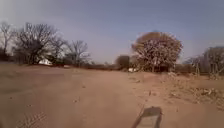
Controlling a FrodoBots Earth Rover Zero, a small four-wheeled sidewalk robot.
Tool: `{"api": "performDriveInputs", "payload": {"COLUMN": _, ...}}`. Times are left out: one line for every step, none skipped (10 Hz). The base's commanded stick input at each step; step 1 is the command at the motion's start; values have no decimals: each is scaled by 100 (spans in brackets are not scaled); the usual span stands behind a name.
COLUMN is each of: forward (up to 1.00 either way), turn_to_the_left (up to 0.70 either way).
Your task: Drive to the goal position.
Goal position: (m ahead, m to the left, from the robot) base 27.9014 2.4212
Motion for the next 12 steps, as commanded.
{"api": "performDriveInputs", "payload": {"forward": 70, "turn_to_the_left": 0}}
{"api": "performDriveInputs", "payload": {"forward": 70, "turn_to_the_left": 0}}
{"api": "performDriveInputs", "payload": {"forward": 70, "turn_to_the_left": 0}}
{"api": "performDriveInputs", "payload": {"forward": 70, "turn_to_the_left": 0}}
{"api": "performDriveInputs", "payload": {"forward": 70, "turn_to_the_left": 0}}
{"api": "performDriveInputs", "payload": {"forward": 70, "turn_to_the_left": 0}}
{"api": "performDriveInputs", "payload": {"forward": 70, "turn_to_the_left": 0}}
{"api": "performDriveInputs", "payload": {"forward": 70, "turn_to_the_left": 0}}
{"api": "performDriveInputs", "payload": {"forward": 70, "turn_to_the_left": 0}}
{"api": "performDriveInputs", "payload": {"forward": 70, "turn_to_the_left": 0}}
{"api": "performDriveInputs", "payload": {"forward": 70, "turn_to_the_left": 0}}
{"api": "performDriveInputs", "payload": {"forward": 70, "turn_to_the_left": 0}}
